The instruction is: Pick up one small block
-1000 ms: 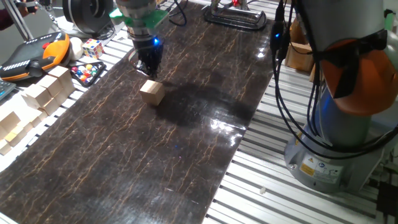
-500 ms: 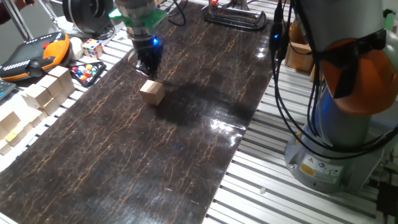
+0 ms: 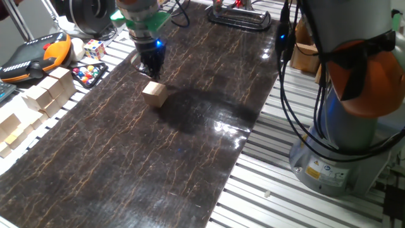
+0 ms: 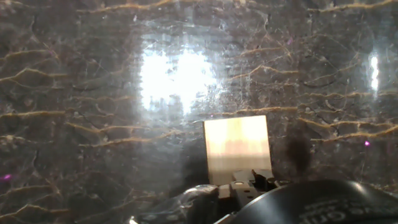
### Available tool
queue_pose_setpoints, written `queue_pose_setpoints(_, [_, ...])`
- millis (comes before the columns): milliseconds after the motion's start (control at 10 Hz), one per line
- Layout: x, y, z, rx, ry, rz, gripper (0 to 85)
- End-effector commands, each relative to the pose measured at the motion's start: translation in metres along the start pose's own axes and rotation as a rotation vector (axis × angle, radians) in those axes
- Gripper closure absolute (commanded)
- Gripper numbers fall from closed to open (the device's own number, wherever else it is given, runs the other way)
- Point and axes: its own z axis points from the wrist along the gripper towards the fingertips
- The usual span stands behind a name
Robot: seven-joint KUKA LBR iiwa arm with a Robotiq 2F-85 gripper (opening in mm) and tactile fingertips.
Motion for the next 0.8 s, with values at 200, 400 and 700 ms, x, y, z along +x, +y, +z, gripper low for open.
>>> queue_pose_setpoints(200, [-0.004,0.001,0.007,-0.007,-0.019,0.017,0.0])
queue_pose_setpoints(400, [-0.008,-0.001,0.014,-0.022,-0.008,-0.002,0.0])
queue_pose_setpoints(700, [-0.014,0.000,0.029,0.000,-0.008,-0.017,0.0])
